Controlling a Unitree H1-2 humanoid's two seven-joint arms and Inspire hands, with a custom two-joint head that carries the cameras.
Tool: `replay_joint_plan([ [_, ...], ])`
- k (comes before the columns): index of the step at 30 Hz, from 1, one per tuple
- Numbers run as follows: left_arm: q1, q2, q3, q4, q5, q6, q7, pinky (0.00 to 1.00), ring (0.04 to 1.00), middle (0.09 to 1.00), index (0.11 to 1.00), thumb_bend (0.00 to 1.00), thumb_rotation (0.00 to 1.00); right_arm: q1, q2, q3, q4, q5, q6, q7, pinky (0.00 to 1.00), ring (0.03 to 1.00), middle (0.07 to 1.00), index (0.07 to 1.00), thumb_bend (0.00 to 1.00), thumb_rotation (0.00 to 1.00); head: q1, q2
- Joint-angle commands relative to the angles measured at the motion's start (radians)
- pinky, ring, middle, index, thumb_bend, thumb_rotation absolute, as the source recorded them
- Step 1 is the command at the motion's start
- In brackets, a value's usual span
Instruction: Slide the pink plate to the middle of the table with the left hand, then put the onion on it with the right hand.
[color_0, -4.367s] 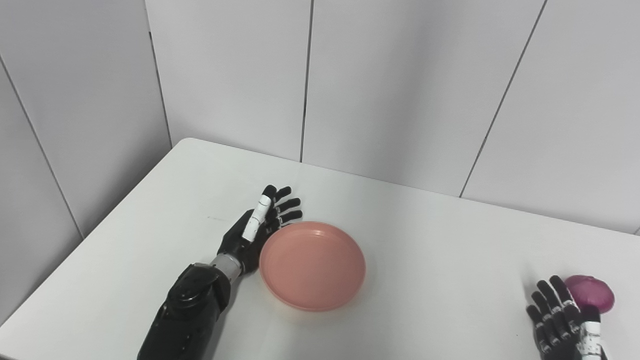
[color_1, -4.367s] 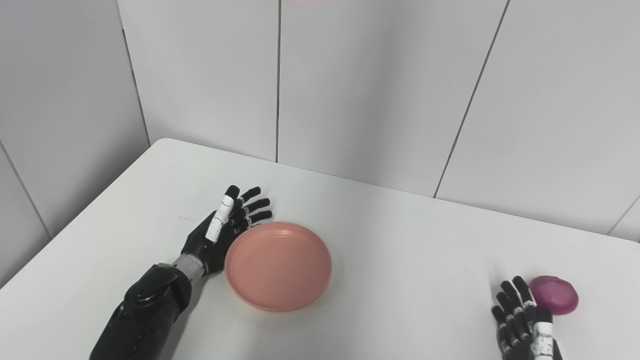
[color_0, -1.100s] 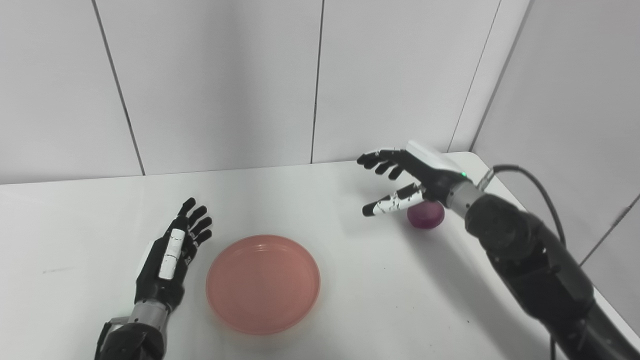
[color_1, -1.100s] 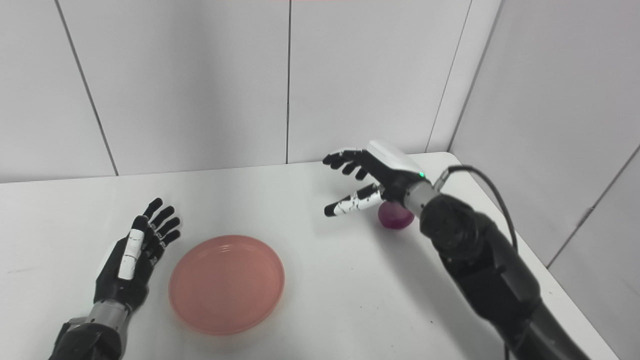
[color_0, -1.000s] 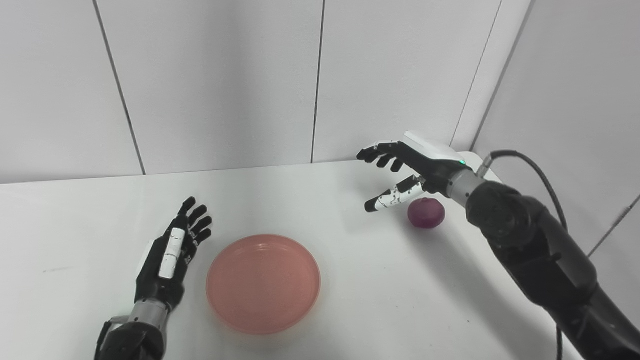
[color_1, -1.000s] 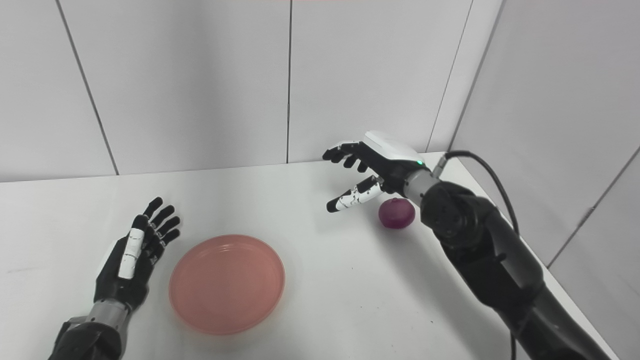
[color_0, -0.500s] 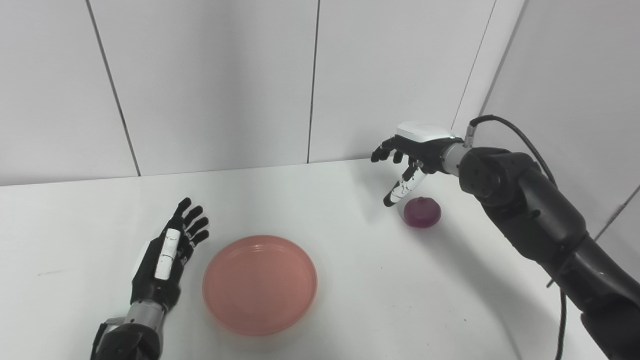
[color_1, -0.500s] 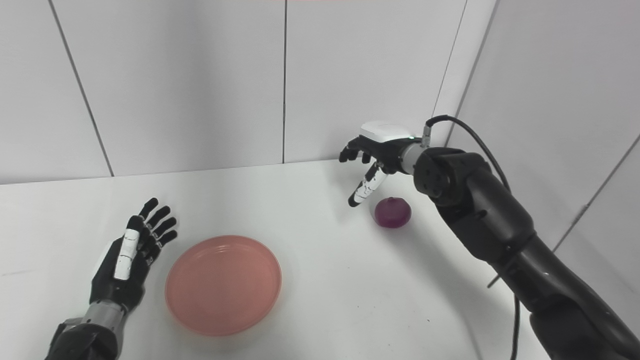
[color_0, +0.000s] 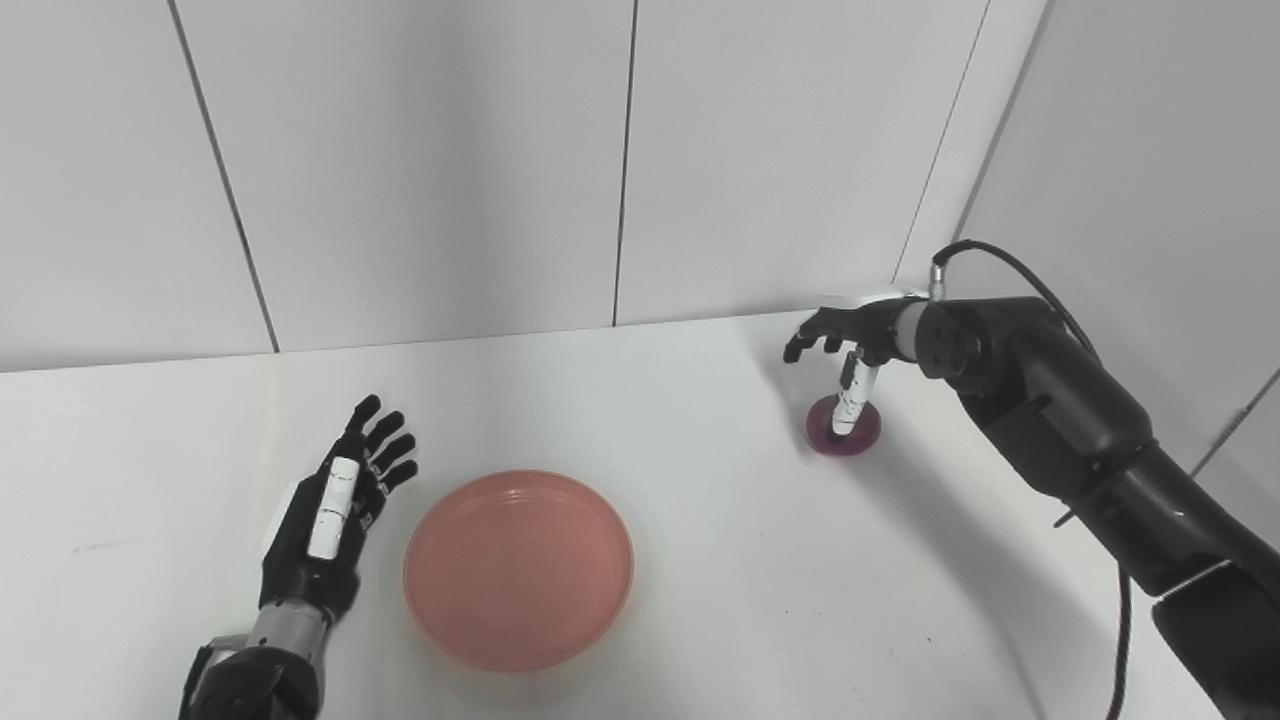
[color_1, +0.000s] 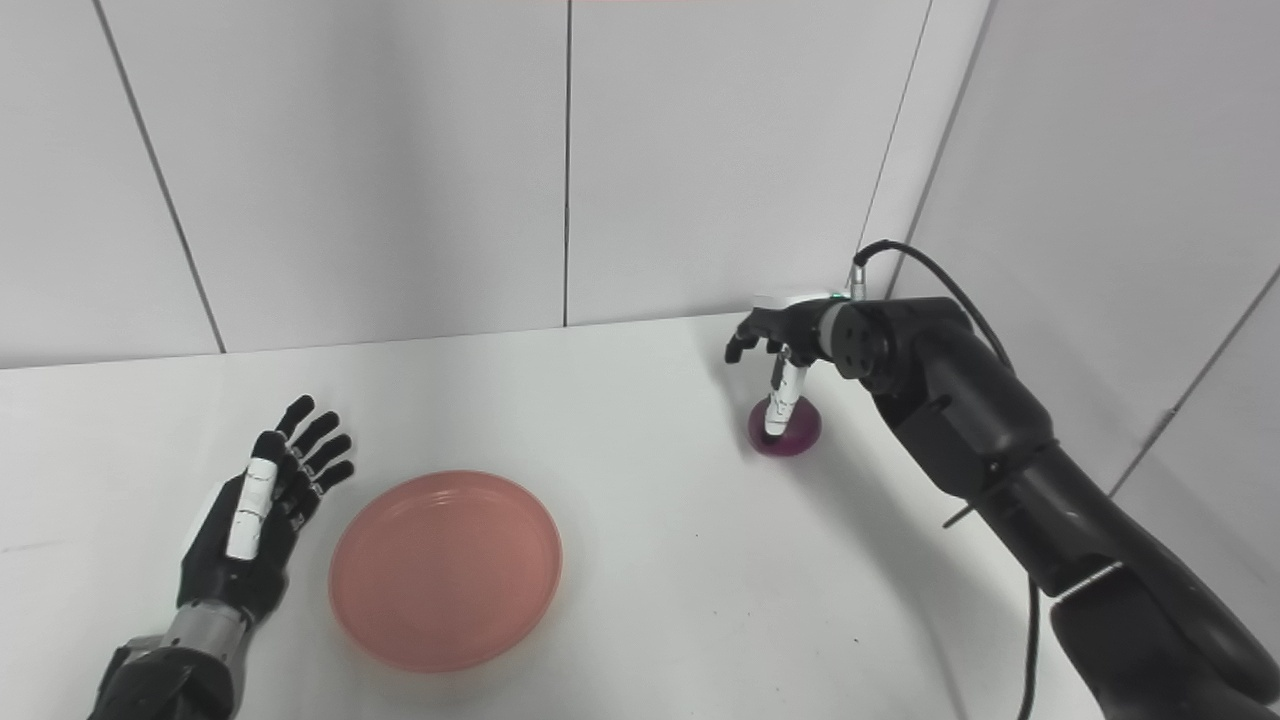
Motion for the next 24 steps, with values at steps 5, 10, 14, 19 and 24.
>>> replay_joint_plan([
  [5, 0.061, 0.009, 0.0, 0.053, 0.008, 0.048, 0.009, 0.86, 0.892, 0.923, 0.93, 0.84, 0.83, -0.075, -0.028, 0.009, 0.011, -0.046, 0.015, 0.034, 0.66, 0.88, 0.925, 0.858, 1.0, 0.04, 0.003, 0.001],
  [10, 0.063, 0.006, 0.002, 0.05, 0.008, 0.052, 0.013, 0.87, 0.887, 0.916, 0.919, 0.86, 0.82, -0.075, -0.02, 0.022, 0.029, -0.072, 0.014, 0.04, 0.65, 0.868, 0.925, 0.852, 1.0, 0.03, 0.004, 0.003],
  [14, 0.065, 0.008, 0.0, 0.048, 0.009, 0.052, 0.011, 0.87, 0.889, 0.919, 0.919, 0.86, 0.83, -0.073, -0.015, 0.035, 0.047, -0.093, -0.003, 0.03, 0.63, 0.851, 0.913, 0.846, 1.0, 0.04, 0.004, 0.005],
  [19, 0.068, 0.009, 0.0, 0.04, 0.011, 0.058, 0.015, 0.86, 0.889, 0.918, 0.92, 0.86, 0.83, -0.062, -0.008, 0.041, 0.082, -0.097, -0.033, 0.002, 0.63, 0.83, 0.894, 0.839, 1.0, 0.08, 0.006, 0.005],
  [24, 0.072, 0.008, 0.001, 0.031, 0.007, 0.068, 0.014, 0.86, 0.89, 0.919, 0.918, 0.86, 0.83, -0.048, 0.006, 0.029, 0.093, -0.082, -0.009, -0.005, 0.64, 0.845, 0.9, 0.839, 1.0, 0.06, 0.006, 0.009],
])
